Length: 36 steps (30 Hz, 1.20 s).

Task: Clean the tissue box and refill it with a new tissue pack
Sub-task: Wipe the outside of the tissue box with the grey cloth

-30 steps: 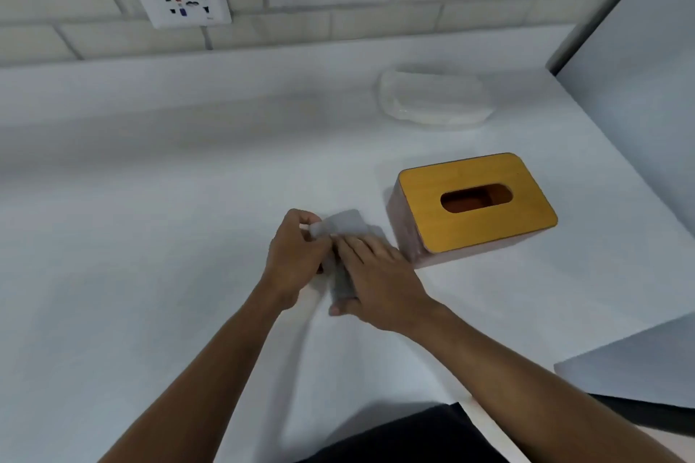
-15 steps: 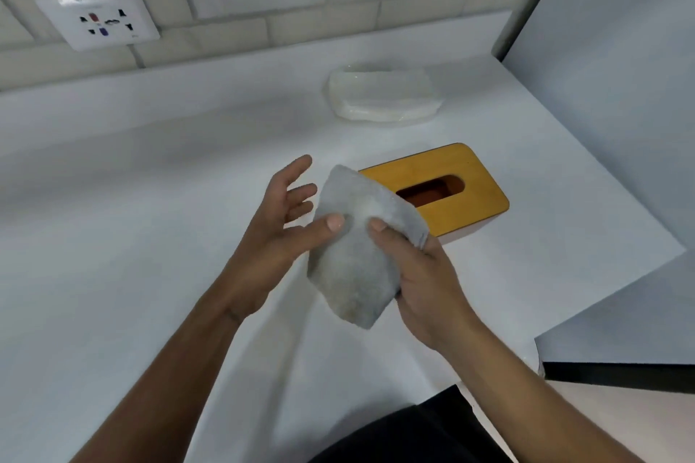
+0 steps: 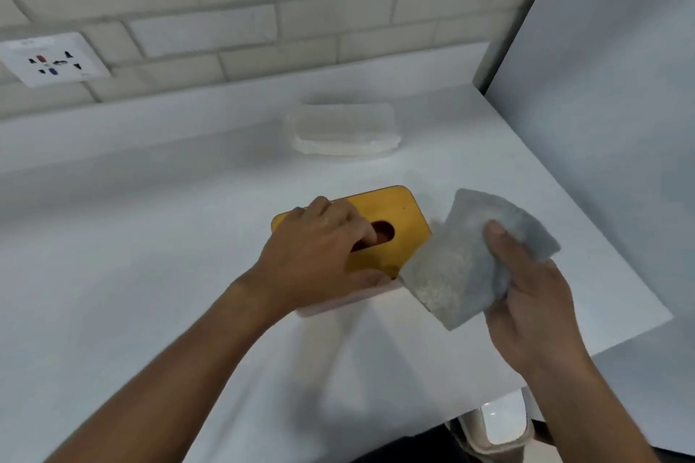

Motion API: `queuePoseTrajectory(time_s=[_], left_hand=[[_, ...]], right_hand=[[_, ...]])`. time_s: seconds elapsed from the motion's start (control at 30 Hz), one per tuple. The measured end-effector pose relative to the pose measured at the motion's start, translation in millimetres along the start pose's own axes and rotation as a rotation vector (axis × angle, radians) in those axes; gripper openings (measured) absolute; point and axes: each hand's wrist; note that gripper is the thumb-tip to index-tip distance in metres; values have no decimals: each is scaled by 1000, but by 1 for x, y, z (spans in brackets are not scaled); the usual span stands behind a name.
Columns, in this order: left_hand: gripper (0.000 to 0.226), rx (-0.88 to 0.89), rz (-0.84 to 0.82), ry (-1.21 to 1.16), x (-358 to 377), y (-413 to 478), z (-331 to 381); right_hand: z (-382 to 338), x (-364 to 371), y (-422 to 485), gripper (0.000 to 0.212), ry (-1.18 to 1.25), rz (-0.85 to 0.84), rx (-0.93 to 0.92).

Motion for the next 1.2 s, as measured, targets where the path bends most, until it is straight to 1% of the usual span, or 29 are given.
queuePoseTrajectory(time_s=[0.07, 0.1, 0.17, 0.23, 0.3, 0.37, 0.43, 0.47, 0.53, 0.63, 0.67, 0.73, 0.83, 0.9, 0.97, 1.03, 1.13, 1.2], left_hand=[[84, -36, -108, 183, 11, 13, 13], [87, -65, -129, 222, 17, 18, 20], [83, -123, -135, 230, 29, 25, 32], [80, -180, -152, 181, 35, 30, 40], [75, -214, -172, 146, 35, 42, 43], [72, -234, -175, 115, 31, 55, 41], [73, -272, -159, 85, 27, 64, 39], [74, -316, -136, 52, 26, 67, 38], [72, -449, -59, -89, 26, 74, 40], [58, -580, 25, -290, 31, 87, 47], [51, -599, 38, -352, 32, 90, 48], [42, -611, 77, -454, 31, 91, 49], [38, -575, 216, -637, 22, 81, 42], [42, -546, 304, -880, 9, 71, 32], [53, -531, 351, -1084, -5, 58, 23], [63, -537, 391, -1129, -12, 45, 16], [80, -589, 454, -1070, -17, 26, 7], [86, -610, 447, -1063, -20, 13, -3]], right_hand=[[-10, -19, 14, 38, -23, 33, 2], [-14, -27, 20, 37, -28, 41, 10], [-19, -40, 30, 33, -57, 34, 17], [-21, -47, 37, 31, -113, 4, 13], [-21, -49, 41, 28, -184, -66, 0], [-18, -47, 44, 29, -248, -138, -3], [-15, -43, 45, 33, -290, -197, 5], [-14, -41, 46, 34, -305, -214, 6], [-12, -39, 47, 39, -329, -214, -5], [-11, -39, 49, 64, -356, -179, -10], [-11, -39, 49, 67, -361, -169, -10], [-12, -42, 49, 69, -351, -152, -22], [-17, -47, 49, 67, -305, -118, -58], [-21, -47, 48, 60, -267, -110, -87], [-23, -43, 49, 46, -235, -103, -103], [-23, -35, 50, 39, -225, -100, -116], [-18, -19, 49, 34, -232, -127, -120], [-13, -8, 45, 35, -239, -151, -110]])
Point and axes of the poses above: each hand's wrist, its own y-axis towards the middle knuckle, its own x-axis out of the palm, z = x × y
